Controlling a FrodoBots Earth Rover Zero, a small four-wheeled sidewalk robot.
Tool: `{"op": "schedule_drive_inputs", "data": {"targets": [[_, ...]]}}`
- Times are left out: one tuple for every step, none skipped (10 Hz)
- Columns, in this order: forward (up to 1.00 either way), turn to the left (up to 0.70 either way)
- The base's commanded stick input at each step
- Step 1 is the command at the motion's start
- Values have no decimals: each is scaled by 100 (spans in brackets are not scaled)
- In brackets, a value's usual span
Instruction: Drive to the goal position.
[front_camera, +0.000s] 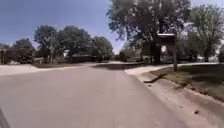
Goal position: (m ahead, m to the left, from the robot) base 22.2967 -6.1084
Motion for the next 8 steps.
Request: {"op": "schedule_drive_inputs", "data": {"targets": [[70,0],[70,0],[70,0],[70,0],[70,-20],[70,0],[70,0],[70,0]]}}
